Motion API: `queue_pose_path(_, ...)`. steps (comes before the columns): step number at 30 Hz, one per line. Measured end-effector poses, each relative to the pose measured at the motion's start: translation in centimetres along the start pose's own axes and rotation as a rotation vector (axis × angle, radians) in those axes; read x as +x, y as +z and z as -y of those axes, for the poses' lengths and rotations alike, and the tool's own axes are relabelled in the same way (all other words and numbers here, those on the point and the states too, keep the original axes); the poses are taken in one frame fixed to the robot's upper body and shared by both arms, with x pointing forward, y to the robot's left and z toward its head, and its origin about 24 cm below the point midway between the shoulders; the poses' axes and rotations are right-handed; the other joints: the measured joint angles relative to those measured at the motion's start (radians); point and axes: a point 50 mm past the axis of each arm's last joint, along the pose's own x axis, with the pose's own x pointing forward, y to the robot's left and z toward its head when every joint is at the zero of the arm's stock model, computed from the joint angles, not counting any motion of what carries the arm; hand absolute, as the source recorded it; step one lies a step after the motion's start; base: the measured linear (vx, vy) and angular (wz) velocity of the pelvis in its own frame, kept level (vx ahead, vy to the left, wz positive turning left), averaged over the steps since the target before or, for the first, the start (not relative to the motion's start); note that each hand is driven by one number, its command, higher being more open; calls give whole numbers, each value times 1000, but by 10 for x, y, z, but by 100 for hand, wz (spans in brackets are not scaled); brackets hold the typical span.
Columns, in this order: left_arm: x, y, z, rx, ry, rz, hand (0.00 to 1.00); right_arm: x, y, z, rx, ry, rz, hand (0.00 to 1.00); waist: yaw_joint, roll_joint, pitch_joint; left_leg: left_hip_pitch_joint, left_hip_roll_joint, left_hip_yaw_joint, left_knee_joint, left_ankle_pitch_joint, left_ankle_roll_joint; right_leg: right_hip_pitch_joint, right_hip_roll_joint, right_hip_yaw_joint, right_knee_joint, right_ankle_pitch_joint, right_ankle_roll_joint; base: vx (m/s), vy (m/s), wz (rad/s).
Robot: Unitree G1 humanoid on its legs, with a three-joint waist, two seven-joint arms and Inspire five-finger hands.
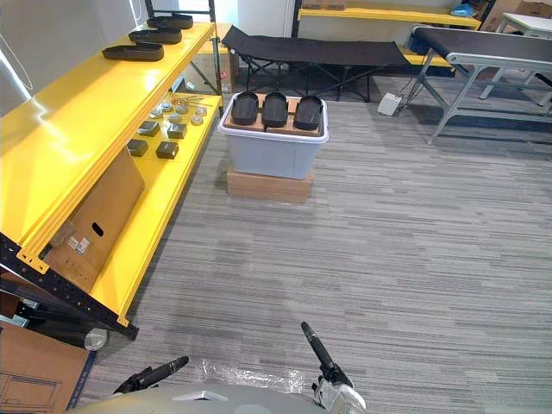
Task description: Walk over and take three plastic housings, then place them on the shelf
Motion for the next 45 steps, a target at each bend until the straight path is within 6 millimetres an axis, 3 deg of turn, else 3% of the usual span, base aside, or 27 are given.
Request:
queue_pose_path(3, 2, 22, 20, 8, -86, 77, 100, 4, 19, -20, 46, 114, 51, 100, 0, -5, 5, -1, -3, -3, -17, 11, -4, -10, -2, -15, 1, 4, 6, 0, 0, 0)
queue_pose_path(5, 3, 43, 44, 27, -183, 161, 100, 6, 38, -44, 39, 232, 105, 100, -1, -5, 18, -1, -8, -7, -34, 24, -9, -17, -5, -18, 2, 8, 11, -37, 19, 4)
queue_pose_path(8, 3, 53, 58, 32, -226, 188, 100, 7, 43, -53, 8, 259, 117, 100, -1, 0, 22, -1, -12, -9, -34, 24, -9, -16, -8, -19, 2, 8, 11, -27, 11, 2)
queue_pose_path(17, 3, 39, 51, -6, -108, 154, 100, 6, 31, -49, 66, 258, 61, 100, -3, -3, 27, 11, -17, -16, -58, 38, -2, -14, -11, -30, 3, 8, 11, -7, -1, 1)
queue_pose_path(29, -2, 9, 21, -83, -10, 137, 100, 2, 5, -26, 109, 181, 5, 100, -2, -4, 40, 12, -24, -29, -65, 51, 16, -12, -18, -56, 2, 7, 10, -39, -1, 4)
queue_pose_path(41, -2, 11, 23, -34, -40, 156, 100, 2, 5, -26, 75, 156, 19, 100, -2, -8, 50, 15, -37, -41, -65, 53, 21, 5, -28, -76, -11, 11, 10, -13, 8, 4)
queue_pose_path(43, -2, 12, 23, -25, -42, 158, 100, 2, 6, -25, 73, 141, 28, 100, -2, -20, 58, 15, -44, -51, -65, 42, 24, -19, -49, -84, 64, -23, 29, 32, 34, 12)
queue_pose_path(44, -2, 13, 27, -19, -49, 162, 100, 2, 8, -24, 70, 132, 36, 100, -1, -12, 60, 16, -42, -58, -62, 35, 38, -61, -67, -89, 167, -42, 56, 46, 90, 6)
queue_pose_path(45, -2, 14, 29, -2, -56, 165, 100, 3, 12, -23, 64, 128, 51, 100, 1, -2, 63, 18, -36, -57, -61, 35, 42, -114, -85, -96, 284, -46, 60, 47, 108, 2)
